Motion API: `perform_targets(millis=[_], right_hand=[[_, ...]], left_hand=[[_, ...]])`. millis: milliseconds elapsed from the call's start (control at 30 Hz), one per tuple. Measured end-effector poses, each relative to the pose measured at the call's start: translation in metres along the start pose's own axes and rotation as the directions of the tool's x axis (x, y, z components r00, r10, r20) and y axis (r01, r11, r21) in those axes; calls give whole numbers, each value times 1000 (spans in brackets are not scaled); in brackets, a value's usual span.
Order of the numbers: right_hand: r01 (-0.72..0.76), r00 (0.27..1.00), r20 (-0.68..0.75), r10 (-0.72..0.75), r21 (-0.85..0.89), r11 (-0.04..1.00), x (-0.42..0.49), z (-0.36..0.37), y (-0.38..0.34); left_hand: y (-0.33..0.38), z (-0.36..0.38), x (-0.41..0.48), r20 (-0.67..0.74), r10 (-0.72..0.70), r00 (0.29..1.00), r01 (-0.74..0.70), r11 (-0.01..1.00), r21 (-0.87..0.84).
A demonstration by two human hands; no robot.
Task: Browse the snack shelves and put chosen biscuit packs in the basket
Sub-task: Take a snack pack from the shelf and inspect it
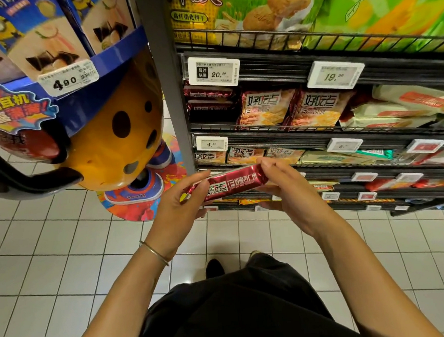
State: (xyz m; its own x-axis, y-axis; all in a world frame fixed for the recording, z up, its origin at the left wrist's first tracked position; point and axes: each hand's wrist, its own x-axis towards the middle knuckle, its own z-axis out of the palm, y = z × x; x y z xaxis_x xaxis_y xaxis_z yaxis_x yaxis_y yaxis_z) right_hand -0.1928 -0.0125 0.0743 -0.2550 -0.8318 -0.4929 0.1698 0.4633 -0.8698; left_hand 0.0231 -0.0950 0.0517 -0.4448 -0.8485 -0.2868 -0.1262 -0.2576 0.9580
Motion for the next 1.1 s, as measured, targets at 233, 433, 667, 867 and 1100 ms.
perform_targets(millis=[233, 433, 667, 867, 1100], right_hand=[[10, 1000, -8, -9, 149, 989, -2, -1, 2], [5, 1000, -31, 3, 242, 970, -1, 1, 4], [19, 990, -136, -33, -104, 994, 3, 11, 4], [3, 978, -197, -71, -328, 945, 7, 14, 4], [-23, 976, -215, -38, -270, 963, 9, 11, 1]], left_hand=[[-7, -4, 0, -30, -3, 1000, 3, 1000, -11], [-7, -4, 0, -84, 58, 995, -58, 998, 2], [-10, -6, 3, -125, 107, 986, -105, 994, 21], [-15, -6, 4, -126, 126, 984, -116, 990, 85], [-20, -9, 9, -120, 189, 975, -166, 969, 181]])
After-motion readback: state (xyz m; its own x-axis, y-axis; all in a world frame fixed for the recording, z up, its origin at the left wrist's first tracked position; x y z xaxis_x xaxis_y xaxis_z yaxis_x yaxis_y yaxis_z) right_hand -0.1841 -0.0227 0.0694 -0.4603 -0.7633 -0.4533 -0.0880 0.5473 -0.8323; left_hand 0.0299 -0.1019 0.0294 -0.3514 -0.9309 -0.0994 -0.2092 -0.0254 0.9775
